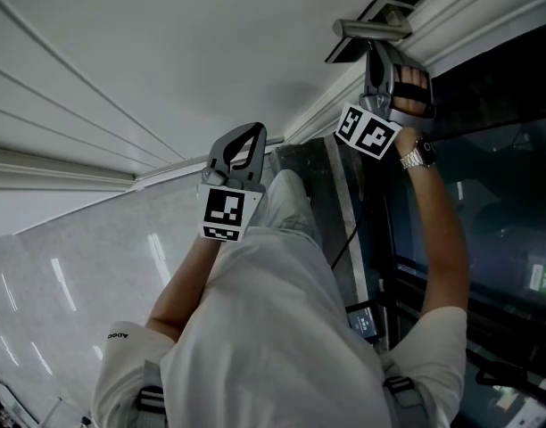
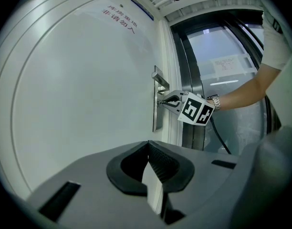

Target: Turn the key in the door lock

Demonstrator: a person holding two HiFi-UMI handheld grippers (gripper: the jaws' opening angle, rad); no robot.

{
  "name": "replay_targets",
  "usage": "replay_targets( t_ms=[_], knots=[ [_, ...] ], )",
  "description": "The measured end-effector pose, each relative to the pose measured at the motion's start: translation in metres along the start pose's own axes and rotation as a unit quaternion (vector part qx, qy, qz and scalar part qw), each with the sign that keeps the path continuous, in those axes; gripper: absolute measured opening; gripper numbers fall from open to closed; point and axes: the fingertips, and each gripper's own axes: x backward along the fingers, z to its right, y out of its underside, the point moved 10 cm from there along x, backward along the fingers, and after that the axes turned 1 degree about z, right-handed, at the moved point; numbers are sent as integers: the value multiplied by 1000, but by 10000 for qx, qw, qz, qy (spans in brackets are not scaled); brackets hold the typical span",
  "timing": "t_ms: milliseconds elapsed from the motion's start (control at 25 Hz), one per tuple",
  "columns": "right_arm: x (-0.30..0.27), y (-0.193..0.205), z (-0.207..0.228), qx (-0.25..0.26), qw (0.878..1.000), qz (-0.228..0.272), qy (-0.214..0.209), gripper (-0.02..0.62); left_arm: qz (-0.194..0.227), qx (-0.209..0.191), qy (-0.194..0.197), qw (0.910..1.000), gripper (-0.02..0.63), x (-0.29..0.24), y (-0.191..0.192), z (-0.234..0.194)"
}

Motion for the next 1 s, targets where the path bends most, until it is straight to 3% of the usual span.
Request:
replay_targets(
  t_ms=[240, 440, 760, 1000],
  knots=[
    [0, -1, 6, -685, 9974, -90, -214, 14, 28, 5, 62, 10000, 9, -6, -1, 3],
    [0, 0, 13, -1451, 9884, -74, -432, 12, 68, 22, 93, 9999, 9, -10, -3, 5],
    [-2, 2, 23, -2946, 9527, -186, -726, 12, 79, 60, 66, 9999, 9, -13, -3, 6],
    [-4, 4, 31, -4059, 9088, -335, -906, 12, 71, 79, 41, 9999, 9, -13, -2, 5]
  ],
)
